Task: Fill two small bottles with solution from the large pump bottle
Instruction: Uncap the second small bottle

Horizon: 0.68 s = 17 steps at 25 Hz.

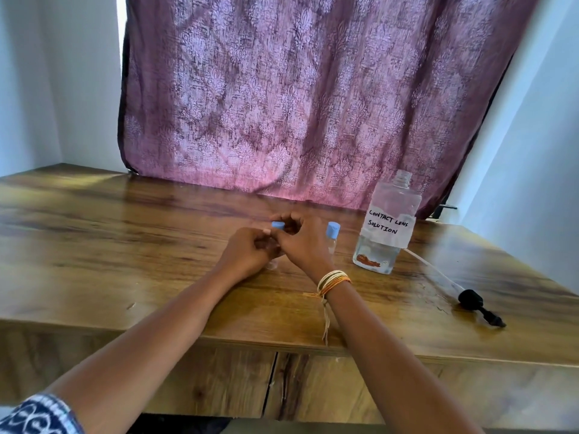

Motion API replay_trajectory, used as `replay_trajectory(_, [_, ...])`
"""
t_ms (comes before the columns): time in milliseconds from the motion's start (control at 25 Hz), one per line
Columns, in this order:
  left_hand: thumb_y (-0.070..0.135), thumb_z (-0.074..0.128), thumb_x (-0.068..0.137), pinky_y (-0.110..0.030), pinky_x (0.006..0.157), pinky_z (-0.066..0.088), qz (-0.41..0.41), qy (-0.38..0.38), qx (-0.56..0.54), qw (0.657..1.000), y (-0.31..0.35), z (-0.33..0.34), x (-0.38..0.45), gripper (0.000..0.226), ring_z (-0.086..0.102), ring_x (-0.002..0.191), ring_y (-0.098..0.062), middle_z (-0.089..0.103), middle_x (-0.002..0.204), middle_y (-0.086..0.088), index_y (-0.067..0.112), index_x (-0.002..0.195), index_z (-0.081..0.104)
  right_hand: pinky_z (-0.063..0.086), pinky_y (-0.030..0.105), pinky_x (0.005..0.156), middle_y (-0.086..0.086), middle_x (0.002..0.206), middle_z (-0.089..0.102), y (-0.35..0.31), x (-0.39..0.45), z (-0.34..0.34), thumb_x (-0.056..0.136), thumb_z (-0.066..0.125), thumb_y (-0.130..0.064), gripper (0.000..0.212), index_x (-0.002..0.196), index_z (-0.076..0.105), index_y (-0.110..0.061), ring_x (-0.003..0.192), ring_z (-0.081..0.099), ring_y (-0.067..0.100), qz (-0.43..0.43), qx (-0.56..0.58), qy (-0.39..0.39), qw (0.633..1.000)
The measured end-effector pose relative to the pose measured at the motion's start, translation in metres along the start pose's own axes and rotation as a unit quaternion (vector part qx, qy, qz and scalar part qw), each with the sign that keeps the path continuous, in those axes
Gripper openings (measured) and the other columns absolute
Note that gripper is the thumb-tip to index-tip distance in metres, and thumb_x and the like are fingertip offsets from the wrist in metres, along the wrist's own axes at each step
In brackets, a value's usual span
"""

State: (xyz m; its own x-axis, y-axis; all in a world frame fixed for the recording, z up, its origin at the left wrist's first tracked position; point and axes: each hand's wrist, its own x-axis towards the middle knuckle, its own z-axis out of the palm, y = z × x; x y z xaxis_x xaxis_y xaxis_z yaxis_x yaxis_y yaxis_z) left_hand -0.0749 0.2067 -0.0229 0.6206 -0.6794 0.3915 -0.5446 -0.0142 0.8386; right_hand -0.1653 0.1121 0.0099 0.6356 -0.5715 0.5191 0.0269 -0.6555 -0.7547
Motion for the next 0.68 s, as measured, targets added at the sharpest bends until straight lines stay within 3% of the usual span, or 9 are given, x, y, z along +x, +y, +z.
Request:
replay_trajectory(120, [0.025,0.078,0.074,-0.017,0.063,0.048,0.003,-0.022,0.007,1.000,0.001,0.001,0.001,0.013,0.068,0.072,0.003,0.076,0.082,0.004,0.025,0.088,0.075,0.058,0.027,0.086,0.012,0.099,0.074,0.001,-0.001,-0.009,0.080,0.071,0.004,0.023,0.102,0.072,-0.002,0.091,0.069,0.015,-0.005,0.069,-0.050,0.996])
replay_trajectory(240, [0.028,0.083,0.068,-0.019,0.063,0.049,-0.026,-0.014,-0.013,0.999,0.002,0.003,0.001,0.017,0.071,0.073,-0.003,0.077,0.080,0.003,0.022,0.083,0.076,0.056,0.032,0.089,0.013,0.108,0.072,0.003,-0.004,-0.015,0.082,0.060,0.012,0.029,0.107,0.070,0.000,0.096,0.067,0.016,0.010,0.129,-0.079,0.988])
replay_trajectory(440, [0.032,0.087,0.059,-0.018,0.059,0.050,-0.008,-0.015,-0.005,1.000,0.002,0.000,-0.003,0.031,0.070,0.067,-0.005,0.075,0.075,0.002,0.018,0.083,0.075,0.057,0.022,0.077,0.010,0.095,0.072,0.001,-0.010,-0.016,0.080,0.074,-0.001,0.029,0.108,0.070,-0.004,0.087,0.067,0.017,0.021,0.172,-0.073,0.982])
replay_trajectory(600, [0.032,0.089,0.057,-0.027,0.066,0.054,-0.021,-0.017,-0.010,1.000,0.003,0.002,-0.003,0.034,0.070,0.072,-0.011,0.075,0.078,-0.001,0.016,0.084,0.074,0.057,0.025,0.084,0.013,0.108,0.069,0.001,-0.011,-0.019,0.086,0.056,0.012,0.038,0.121,0.061,-0.003,0.094,0.067,0.018,0.048,0.244,-0.114,0.962])
replay_trajectory(680, [0.032,0.088,0.057,-0.030,0.069,0.056,-0.020,-0.026,-0.019,0.999,0.004,0.002,-0.004,0.038,0.071,0.074,-0.014,0.075,0.079,-0.001,0.016,0.088,0.074,0.055,0.030,0.087,0.009,0.107,0.067,0.001,-0.012,-0.019,0.085,0.063,0.007,0.040,0.123,0.061,-0.007,0.092,0.064,0.016,0.041,0.215,-0.114,0.969])
